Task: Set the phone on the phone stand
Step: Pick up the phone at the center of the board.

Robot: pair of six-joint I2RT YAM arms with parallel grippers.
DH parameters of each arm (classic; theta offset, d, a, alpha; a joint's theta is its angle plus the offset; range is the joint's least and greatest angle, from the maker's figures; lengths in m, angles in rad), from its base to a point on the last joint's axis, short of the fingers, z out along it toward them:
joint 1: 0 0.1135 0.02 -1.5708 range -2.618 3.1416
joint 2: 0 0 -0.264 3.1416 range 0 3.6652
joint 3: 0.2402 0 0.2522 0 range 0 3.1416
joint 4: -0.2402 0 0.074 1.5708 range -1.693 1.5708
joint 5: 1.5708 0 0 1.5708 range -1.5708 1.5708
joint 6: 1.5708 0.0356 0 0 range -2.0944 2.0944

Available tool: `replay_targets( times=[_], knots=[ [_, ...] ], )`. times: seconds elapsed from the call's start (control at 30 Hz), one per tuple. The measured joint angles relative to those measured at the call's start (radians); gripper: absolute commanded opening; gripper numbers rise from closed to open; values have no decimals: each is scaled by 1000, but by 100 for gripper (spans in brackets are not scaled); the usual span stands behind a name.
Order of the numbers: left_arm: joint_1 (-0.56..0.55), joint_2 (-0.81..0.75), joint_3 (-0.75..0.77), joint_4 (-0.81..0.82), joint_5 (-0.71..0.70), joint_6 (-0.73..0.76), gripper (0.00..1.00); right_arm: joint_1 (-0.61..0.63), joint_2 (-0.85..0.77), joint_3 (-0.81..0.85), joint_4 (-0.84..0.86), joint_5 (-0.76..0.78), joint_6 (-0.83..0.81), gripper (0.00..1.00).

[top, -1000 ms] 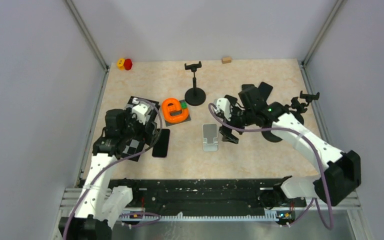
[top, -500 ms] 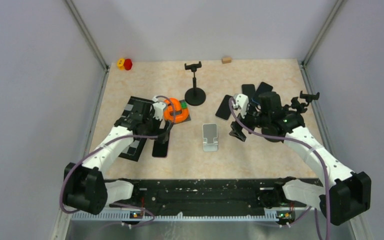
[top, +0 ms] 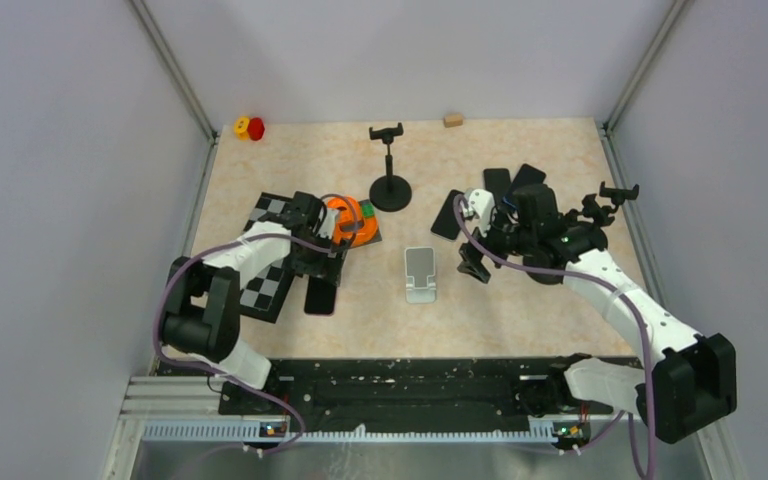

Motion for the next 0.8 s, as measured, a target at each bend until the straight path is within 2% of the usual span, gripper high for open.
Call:
replay_targets(
  times=[0.6, 0.8],
  knots=[
    [-44, 89, 26, -11, -80, -43, 99, 0, 45, 0, 2, 10, -8, 92],
    [-82, 101, 33, -12, -107, -43, 85, 0, 49, -4, 4, 11, -9, 92]
  ],
)
